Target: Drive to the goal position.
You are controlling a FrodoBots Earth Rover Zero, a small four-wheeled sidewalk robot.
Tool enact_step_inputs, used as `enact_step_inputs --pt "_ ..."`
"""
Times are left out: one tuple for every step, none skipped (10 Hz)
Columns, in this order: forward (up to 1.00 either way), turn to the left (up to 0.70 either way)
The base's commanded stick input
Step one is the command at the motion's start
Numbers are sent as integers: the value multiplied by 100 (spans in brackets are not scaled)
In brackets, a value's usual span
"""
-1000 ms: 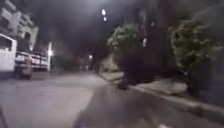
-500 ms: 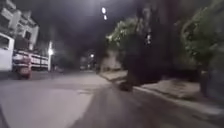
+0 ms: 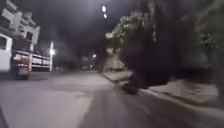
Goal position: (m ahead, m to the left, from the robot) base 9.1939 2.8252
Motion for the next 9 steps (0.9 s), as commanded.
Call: enact_step_inputs --pt "70 0" --pt "70 0" --pt "70 0" --pt "70 0" --pt "70 0" --pt "70 0" --pt "70 0" --pt "70 0" --pt "70 0"
